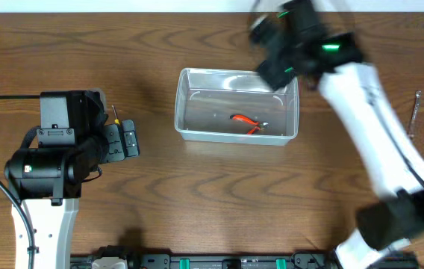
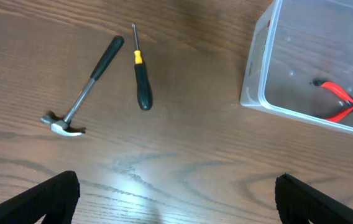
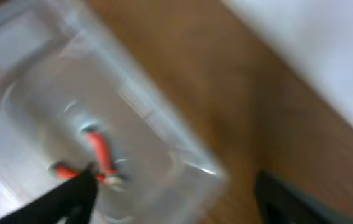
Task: Pack container
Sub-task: 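Move the right gripper to the blue screwdriver set case and grasp it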
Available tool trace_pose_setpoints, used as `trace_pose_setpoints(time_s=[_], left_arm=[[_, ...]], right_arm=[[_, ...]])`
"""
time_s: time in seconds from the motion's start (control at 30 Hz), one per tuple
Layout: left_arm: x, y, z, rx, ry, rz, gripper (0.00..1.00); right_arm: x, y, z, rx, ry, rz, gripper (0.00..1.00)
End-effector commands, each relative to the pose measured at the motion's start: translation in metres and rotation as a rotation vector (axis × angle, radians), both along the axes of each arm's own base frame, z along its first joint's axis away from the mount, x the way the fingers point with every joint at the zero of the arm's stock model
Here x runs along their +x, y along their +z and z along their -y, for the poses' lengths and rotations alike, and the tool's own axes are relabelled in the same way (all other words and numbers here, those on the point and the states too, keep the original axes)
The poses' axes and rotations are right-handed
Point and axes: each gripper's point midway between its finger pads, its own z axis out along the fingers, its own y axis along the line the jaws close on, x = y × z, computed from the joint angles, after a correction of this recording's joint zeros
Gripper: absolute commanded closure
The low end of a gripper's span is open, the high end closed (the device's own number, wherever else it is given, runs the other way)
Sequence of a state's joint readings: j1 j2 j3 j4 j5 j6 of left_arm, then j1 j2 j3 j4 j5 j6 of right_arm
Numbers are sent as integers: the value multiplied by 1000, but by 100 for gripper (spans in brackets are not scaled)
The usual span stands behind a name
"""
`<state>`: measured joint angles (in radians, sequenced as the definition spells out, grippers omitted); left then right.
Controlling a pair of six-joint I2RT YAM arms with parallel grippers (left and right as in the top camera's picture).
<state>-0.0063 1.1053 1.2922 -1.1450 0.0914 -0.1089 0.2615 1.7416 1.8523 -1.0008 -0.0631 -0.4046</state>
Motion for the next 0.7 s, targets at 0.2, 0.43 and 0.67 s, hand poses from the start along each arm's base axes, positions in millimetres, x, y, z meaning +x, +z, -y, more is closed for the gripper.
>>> trace_pose_setpoints(time_s=[0.2,0.43,0.67], left_arm=[[2,5,-1,-8,16,11,2],[2,5,-1,-8,15,11,2],[2,5,-1,-8,16,12,2]], right_arm=[[-39,-45,245,49,-777,-265,1],[-57,-111,302,20,-850,-471,1],[-47,-182,288,50,-614,-635,1]])
